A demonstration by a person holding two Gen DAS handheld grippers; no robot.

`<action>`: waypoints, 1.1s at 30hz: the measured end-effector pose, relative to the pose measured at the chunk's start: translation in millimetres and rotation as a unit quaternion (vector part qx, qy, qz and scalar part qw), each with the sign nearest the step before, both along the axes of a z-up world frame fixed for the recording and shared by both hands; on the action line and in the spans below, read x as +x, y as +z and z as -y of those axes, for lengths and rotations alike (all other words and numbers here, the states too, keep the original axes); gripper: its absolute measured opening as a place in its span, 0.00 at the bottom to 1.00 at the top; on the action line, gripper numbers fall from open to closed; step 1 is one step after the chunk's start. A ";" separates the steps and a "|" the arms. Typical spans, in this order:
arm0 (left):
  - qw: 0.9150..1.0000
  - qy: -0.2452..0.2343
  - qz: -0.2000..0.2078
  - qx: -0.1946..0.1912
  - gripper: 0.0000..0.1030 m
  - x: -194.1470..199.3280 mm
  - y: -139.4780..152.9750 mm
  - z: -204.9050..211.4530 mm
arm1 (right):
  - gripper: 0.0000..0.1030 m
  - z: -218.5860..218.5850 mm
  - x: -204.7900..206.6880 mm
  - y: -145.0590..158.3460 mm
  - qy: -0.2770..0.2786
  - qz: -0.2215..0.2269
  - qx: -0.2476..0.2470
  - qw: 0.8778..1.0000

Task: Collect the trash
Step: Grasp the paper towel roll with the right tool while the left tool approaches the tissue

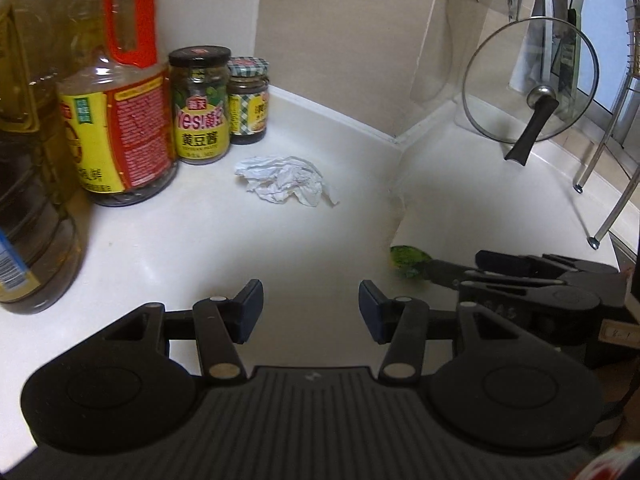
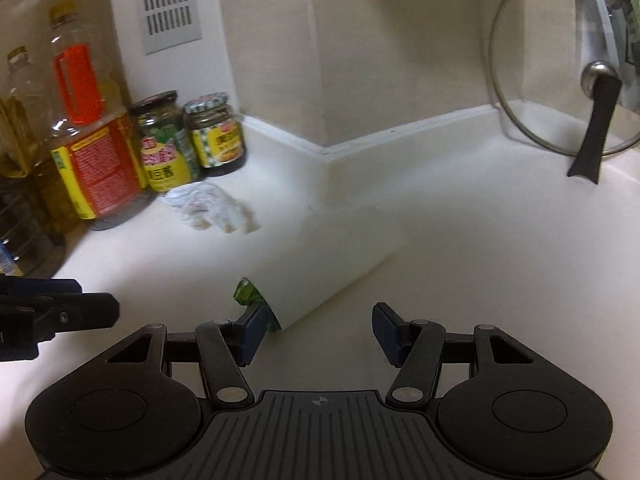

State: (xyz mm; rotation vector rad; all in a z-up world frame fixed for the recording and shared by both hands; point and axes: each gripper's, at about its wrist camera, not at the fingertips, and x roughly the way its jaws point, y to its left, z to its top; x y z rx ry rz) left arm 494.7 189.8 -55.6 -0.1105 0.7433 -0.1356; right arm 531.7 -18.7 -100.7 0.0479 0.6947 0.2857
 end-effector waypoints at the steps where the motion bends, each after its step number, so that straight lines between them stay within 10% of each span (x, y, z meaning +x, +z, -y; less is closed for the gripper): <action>1: 1.000 -0.002 -0.001 -0.002 0.47 1.2 -0.8 1.1 | 0.57 5.5 -0.1 0.7 -0.005 0.000 -0.002 1.000; 11: 1.000 -0.015 0.006 -0.009 0.47 21.5 -0.1 9.6 | 0.57 35.0 -1.6 19.9 -0.025 -0.010 0.060 0.998; 33: 1.000 0.005 0.024 0.017 0.53 52.1 0.5 -0.8 | 0.52 -24.8 53.2 -3.2 -0.018 -0.010 -0.030 0.999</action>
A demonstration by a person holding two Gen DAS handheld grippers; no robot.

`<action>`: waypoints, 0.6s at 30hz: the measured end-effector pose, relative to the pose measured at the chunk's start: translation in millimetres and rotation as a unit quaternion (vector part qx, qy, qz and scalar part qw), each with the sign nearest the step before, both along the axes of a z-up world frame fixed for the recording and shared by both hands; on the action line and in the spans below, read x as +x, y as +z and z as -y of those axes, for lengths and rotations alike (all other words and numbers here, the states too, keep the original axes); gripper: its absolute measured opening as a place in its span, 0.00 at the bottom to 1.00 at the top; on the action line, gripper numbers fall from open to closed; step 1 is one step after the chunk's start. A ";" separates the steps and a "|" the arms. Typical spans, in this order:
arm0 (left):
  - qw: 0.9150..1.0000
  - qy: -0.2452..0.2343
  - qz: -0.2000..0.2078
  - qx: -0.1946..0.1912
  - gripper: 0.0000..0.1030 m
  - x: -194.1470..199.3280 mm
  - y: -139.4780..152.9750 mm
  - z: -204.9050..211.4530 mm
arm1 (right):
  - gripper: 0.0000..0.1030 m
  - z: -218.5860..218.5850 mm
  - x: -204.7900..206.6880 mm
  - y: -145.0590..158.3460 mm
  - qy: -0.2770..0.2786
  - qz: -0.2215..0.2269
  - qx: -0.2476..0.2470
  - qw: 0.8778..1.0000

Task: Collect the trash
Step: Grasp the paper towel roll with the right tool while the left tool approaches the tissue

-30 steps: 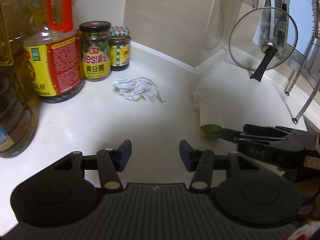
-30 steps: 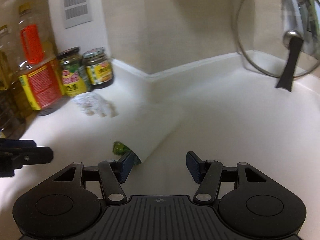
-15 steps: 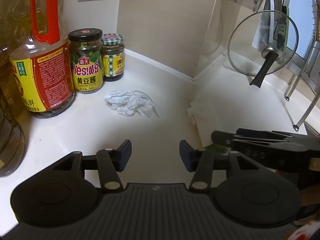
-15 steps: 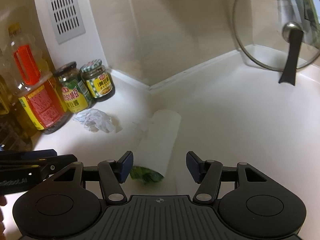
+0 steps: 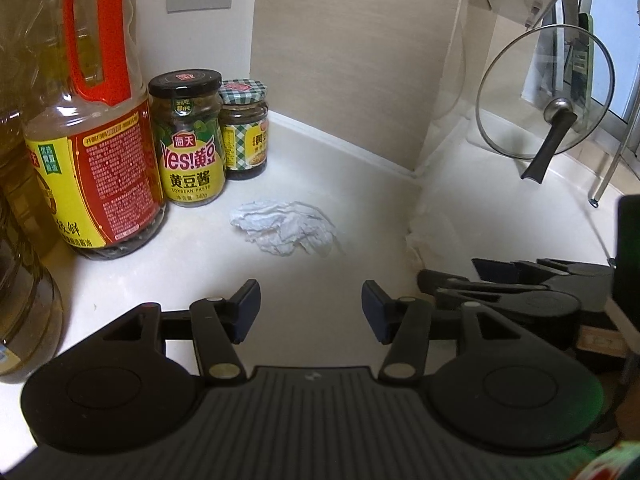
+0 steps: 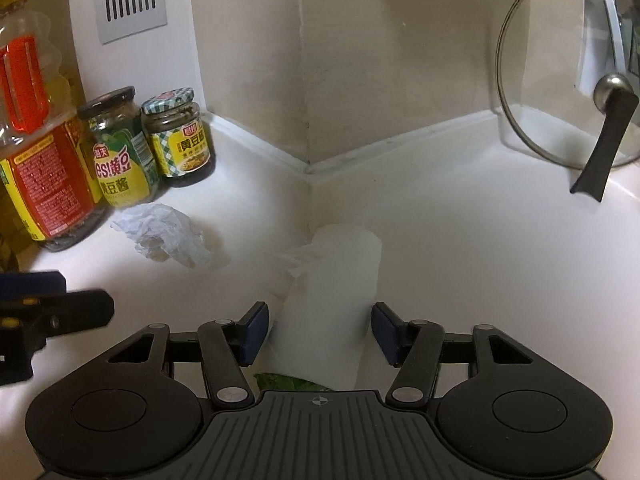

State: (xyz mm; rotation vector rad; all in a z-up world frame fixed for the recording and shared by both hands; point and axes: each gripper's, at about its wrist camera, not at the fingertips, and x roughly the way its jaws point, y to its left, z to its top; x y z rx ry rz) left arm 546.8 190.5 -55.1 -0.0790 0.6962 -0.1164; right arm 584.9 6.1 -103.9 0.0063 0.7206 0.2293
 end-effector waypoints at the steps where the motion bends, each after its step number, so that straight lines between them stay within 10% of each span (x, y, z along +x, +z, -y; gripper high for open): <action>1: 1.000 0.001 0.001 0.001 0.55 1.8 -0.2 0.0 | 0.52 2.2 0.3 0.4 0.001 0.001 0.002 1.000; 18: 0.999 0.009 0.032 0.038 0.81 59.3 -7.2 11.7 | 0.51 72.4 5.9 10.5 -0.053 0.003 0.058 0.997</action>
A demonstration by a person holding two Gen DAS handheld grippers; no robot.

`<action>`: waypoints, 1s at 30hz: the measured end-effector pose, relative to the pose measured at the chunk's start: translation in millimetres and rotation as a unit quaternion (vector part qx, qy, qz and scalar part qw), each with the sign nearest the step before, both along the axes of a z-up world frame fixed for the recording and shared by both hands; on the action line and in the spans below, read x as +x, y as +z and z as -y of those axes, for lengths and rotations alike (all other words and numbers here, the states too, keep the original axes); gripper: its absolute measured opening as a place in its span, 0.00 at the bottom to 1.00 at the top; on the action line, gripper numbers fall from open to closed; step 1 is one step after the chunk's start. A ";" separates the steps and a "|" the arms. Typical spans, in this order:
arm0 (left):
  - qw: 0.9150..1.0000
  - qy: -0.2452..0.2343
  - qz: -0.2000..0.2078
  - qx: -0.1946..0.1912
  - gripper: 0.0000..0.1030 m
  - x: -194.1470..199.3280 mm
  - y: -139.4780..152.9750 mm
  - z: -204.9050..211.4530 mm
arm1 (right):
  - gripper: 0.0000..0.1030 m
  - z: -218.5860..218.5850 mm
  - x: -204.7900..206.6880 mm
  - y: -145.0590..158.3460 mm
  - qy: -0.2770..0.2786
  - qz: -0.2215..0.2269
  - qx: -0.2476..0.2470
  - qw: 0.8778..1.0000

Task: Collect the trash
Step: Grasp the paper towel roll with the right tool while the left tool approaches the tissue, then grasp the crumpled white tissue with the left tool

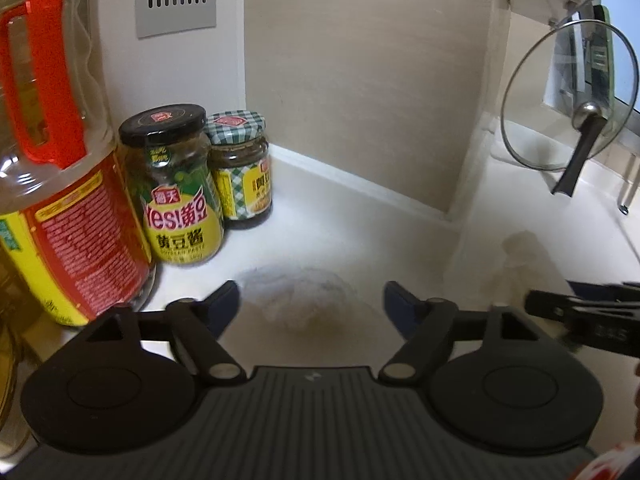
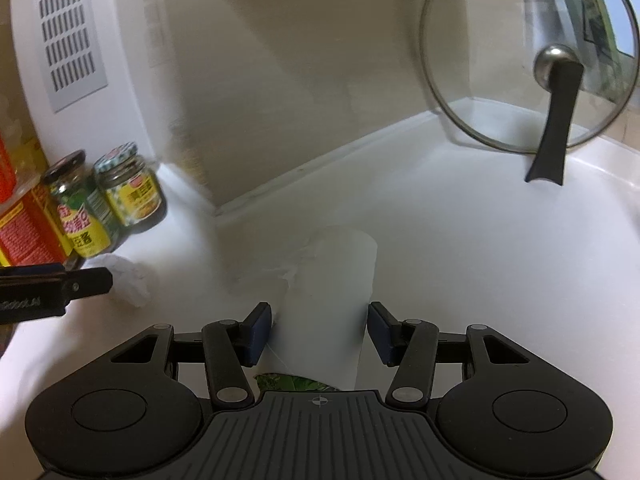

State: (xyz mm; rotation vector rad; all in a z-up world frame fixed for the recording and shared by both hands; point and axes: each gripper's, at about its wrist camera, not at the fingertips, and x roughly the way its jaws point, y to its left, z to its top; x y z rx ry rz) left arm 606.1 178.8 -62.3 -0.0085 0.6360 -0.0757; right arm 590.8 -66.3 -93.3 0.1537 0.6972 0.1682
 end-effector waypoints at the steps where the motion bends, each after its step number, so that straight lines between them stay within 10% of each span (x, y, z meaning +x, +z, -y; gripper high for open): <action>1: 1.000 0.004 0.001 0.003 0.81 3.7 -1.9 0.6 | 0.51 3.3 0.5 0.2 -0.003 -0.001 0.003 1.000; 7: 1.000 0.009 -0.016 0.019 0.80 24.0 -14.9 5.5 | 0.51 13.5 0.4 -0.9 -0.010 -0.005 0.008 1.000; 17: 0.999 -0.007 -0.025 0.035 0.41 31.9 -27.3 10.1 | 0.51 21.4 0.0 -7.0 -0.015 -0.012 0.011 1.000; 30: 0.999 -0.019 -0.022 0.035 0.27 24.6 -26.8 14.5 | 0.51 28.9 -4.0 -7.0 -0.015 -0.015 0.015 1.000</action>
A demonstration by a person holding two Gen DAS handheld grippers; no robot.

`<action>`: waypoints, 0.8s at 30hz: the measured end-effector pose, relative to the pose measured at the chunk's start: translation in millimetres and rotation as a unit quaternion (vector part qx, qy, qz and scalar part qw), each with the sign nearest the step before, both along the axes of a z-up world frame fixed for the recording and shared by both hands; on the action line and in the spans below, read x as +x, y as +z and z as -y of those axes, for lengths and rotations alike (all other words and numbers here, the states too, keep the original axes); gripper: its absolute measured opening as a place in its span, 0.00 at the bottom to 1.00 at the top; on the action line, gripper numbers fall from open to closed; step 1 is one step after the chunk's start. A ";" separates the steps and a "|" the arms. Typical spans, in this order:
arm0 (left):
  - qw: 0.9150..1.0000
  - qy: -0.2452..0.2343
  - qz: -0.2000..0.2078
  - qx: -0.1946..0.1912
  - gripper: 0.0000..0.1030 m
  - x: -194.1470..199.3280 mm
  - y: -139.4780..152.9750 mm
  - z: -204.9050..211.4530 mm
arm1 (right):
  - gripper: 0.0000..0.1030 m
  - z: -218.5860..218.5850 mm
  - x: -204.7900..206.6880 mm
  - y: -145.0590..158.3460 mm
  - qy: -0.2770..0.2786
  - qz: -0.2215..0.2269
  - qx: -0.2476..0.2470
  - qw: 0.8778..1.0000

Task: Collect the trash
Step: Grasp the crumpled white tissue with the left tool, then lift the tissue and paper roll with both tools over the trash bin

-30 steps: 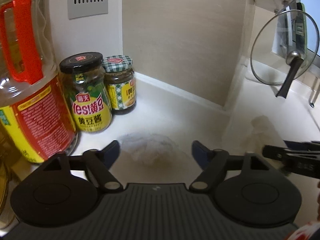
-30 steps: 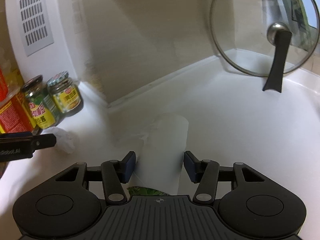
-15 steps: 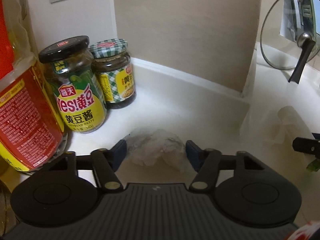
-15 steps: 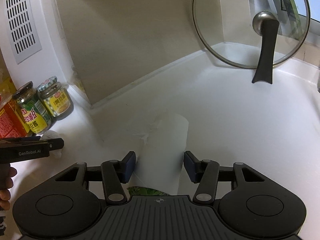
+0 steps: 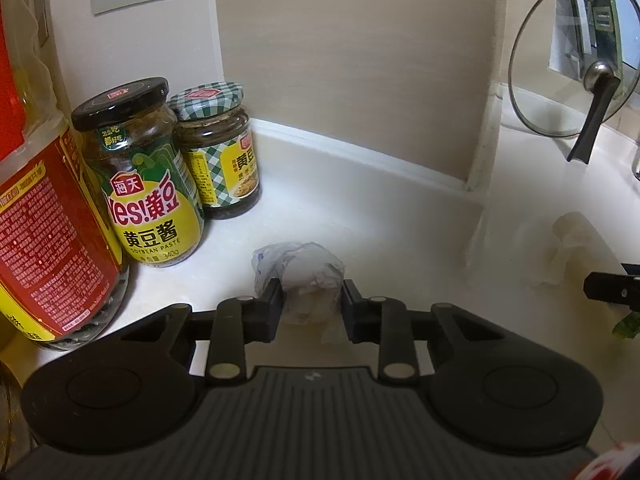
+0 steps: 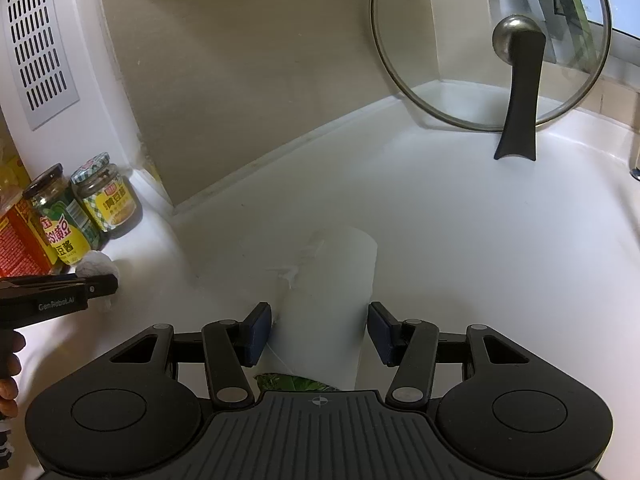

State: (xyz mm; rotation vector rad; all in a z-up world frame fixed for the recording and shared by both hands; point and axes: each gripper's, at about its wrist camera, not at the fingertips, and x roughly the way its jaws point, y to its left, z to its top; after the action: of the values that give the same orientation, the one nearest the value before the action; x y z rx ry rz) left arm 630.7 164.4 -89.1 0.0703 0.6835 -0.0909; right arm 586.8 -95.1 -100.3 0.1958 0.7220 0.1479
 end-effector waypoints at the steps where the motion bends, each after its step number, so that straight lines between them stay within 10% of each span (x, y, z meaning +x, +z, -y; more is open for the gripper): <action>1: 1.000 -0.002 0.000 0.000 0.26 -0.8 0.3 0.8 | 0.51 0.6 -1.1 0.3 0.000 0.001 0.000 1.000; 24: 1.000 -0.020 0.019 -0.011 0.26 -60.0 30.1 31.9 | 0.51 10.8 -28.5 19.9 0.031 0.025 0.021 0.999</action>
State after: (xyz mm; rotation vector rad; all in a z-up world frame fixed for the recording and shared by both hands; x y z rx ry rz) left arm 570.7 132.4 -59.1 0.0646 0.6435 -0.1356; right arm 558.4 -105.9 -80.5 0.2092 0.6753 0.2271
